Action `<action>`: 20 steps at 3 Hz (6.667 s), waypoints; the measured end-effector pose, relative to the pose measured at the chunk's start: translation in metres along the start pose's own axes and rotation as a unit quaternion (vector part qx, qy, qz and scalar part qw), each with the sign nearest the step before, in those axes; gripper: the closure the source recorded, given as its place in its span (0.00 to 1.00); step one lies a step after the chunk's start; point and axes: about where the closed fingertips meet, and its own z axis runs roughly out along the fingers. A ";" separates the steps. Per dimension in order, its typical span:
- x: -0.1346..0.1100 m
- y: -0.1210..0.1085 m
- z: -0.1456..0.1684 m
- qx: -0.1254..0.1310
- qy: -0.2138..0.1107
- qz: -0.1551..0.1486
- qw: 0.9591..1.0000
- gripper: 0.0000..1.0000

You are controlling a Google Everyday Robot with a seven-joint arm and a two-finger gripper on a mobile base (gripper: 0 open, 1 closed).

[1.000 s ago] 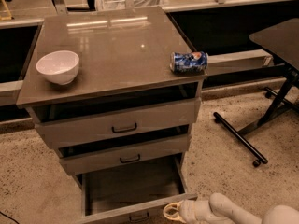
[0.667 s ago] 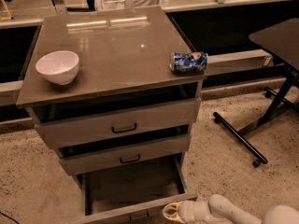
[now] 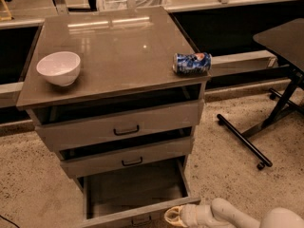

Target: Close bottom drawer

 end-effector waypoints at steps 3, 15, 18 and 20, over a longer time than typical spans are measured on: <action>-0.015 0.010 0.005 -0.068 -0.042 -0.012 0.997 0.00; 0.012 -0.084 0.065 0.034 -0.009 -0.062 0.997 0.00; 0.018 -0.101 0.067 0.011 -0.003 -0.040 0.999 0.81; 0.025 -0.120 0.064 0.016 0.003 -0.035 0.999 0.00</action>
Offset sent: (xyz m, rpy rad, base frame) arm -0.0103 0.0031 0.0243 0.1064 0.0149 0.1562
